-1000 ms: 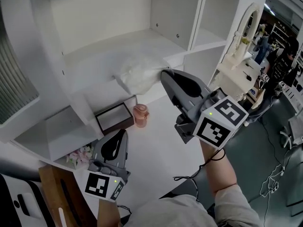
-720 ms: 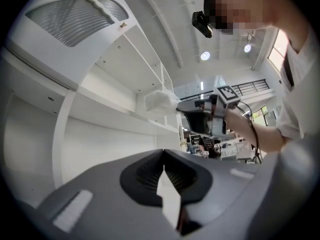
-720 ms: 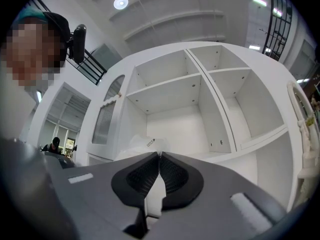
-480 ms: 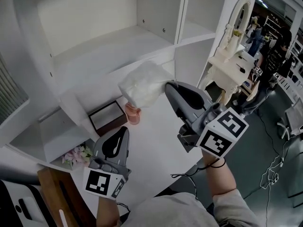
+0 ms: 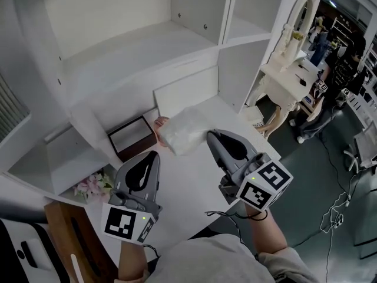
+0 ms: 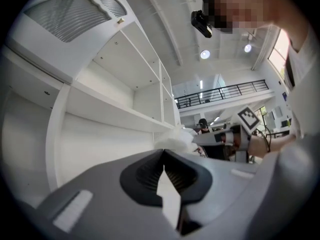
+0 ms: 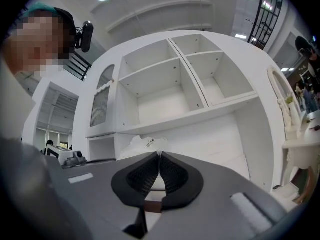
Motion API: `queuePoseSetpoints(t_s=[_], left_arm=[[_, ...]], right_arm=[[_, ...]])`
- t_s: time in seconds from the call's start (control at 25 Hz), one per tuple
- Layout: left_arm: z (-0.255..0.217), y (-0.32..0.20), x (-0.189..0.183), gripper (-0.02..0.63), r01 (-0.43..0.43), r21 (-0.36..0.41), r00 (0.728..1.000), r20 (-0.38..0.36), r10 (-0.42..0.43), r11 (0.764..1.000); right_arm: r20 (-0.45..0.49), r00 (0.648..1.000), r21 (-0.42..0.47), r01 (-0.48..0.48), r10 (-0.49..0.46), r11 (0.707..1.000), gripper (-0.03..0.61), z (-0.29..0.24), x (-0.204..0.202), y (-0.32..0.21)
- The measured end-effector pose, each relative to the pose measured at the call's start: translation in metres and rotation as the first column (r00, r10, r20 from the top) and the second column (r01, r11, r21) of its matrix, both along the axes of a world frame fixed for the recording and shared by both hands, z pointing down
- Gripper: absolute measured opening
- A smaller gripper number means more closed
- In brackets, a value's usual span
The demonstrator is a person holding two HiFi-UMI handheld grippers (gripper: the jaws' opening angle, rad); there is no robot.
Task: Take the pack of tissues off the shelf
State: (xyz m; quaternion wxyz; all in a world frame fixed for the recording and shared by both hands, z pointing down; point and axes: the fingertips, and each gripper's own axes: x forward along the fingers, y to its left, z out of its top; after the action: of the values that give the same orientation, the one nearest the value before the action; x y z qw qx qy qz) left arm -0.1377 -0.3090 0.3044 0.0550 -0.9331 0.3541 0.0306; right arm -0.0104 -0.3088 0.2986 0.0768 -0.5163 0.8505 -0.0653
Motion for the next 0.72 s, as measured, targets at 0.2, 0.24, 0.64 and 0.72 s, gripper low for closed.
queuePoseSetpoints(t_s=[0.2, 0.24, 0.64, 0.72], left_arm=[[0.003, -0.002, 0.0, 0.002, 0.008, -0.01, 1.0, -0.001, -0.008, 1.0], [0.003, -0.002, 0.001, 0.002, 0.008, -0.011, 1.0, -0.001, -0.008, 1.0], [0.004, 0.0, 0.0, 0.002, 0.013, -0.006, 1.0, 0.001, -0.013, 1.0], [0.005, 0.001, 0.0, 0.002, 0.015, -0.008, 1.0, 0.002, -0.015, 1.0]], right_arm=[[0.01, 1.0, -0.046, -0.001, 0.001, 0.999, 0.004, 0.025, -0.002, 0.005], [0.007, 1.0, -0.046, -0.001, 0.001, 0.999, 0.005, 0.025, -0.002, 0.005], [0.005, 1.0, -0.034, -0.015, 0.015, 0.999, 0.005, 0.024, 0.002, 0.01], [0.011, 1.0, -0.044, -0.016, 0.017, 0.999, 0.005, 0.027, 0.003, 0.011]])
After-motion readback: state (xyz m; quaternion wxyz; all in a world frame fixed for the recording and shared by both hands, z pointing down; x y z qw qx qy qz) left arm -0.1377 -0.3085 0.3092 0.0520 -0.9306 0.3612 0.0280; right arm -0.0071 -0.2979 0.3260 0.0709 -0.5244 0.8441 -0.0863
